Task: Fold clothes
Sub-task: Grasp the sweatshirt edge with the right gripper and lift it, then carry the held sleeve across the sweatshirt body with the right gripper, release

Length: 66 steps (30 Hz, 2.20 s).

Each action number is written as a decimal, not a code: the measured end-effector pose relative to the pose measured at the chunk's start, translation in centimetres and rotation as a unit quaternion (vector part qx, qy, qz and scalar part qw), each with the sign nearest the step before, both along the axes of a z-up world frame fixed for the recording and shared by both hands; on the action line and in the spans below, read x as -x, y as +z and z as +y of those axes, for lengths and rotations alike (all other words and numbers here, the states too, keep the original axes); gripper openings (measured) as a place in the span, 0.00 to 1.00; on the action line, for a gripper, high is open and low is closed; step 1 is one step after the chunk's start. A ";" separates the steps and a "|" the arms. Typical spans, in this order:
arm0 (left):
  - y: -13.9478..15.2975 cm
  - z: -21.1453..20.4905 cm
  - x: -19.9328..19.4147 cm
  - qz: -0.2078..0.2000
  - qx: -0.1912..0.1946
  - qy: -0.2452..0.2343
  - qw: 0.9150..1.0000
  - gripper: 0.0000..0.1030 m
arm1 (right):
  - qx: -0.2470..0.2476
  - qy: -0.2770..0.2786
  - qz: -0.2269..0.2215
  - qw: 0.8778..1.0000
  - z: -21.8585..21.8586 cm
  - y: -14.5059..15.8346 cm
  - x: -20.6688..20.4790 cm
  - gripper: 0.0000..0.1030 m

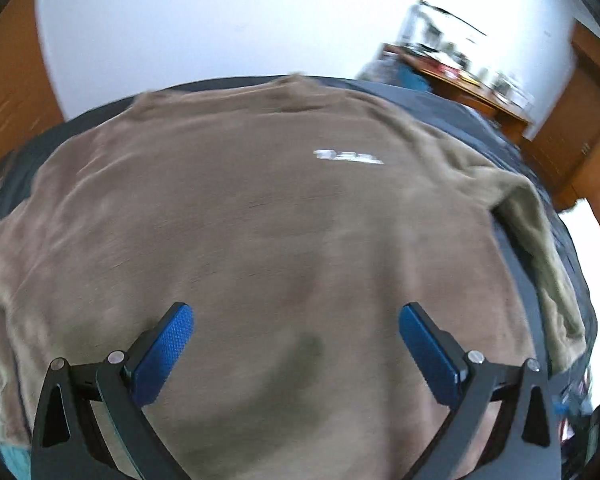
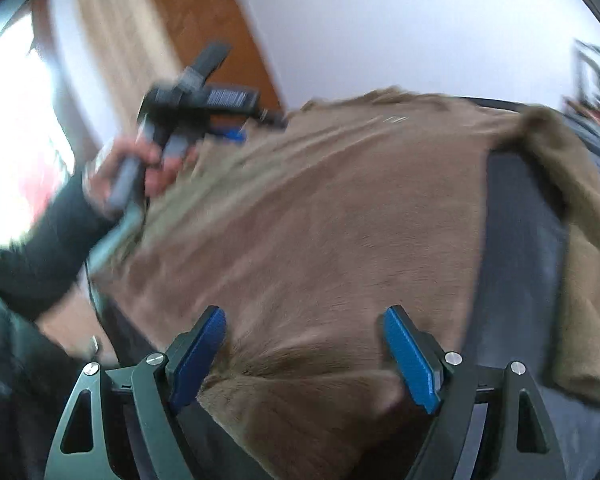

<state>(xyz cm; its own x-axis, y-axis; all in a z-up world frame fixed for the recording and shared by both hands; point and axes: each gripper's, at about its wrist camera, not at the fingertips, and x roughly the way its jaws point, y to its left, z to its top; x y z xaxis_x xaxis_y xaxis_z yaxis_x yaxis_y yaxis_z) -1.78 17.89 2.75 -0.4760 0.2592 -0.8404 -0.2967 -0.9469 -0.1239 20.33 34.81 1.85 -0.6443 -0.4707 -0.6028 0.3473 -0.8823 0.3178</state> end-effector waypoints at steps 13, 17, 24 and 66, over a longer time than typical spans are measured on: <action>-4.0 -0.6 1.2 -0.011 -0.052 -0.011 0.999 1.00 | -0.081 -0.299 0.004 0.951 13.0 2.6 -2.5 0.80; -4.2 -0.6 1.0 -0.004 -0.051 -0.015 0.999 1.00 | -0.079 -0.290 -0.025 0.954 13.4 1.2 -0.3 0.58; -4.5 -0.3 0.4 0.011 -0.030 -0.023 0.999 1.00 | -0.116 -0.260 -0.054 0.957 12.2 -0.8 1.5 0.40; -4.6 0.8 0.0 0.026 0.005 -0.028 0.999 1.00 | -0.268 -0.283 -0.005 0.921 12.7 0.1 1.6 0.21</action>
<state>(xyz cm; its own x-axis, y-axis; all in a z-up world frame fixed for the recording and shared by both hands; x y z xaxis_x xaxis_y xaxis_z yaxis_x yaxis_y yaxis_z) -1.73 18.68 -1.82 -0.5044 0.2781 -0.8175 -0.3553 -0.9297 -0.0971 18.76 47.55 1.91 -0.6888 0.3059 -0.6573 -0.2174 -0.9520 -0.2153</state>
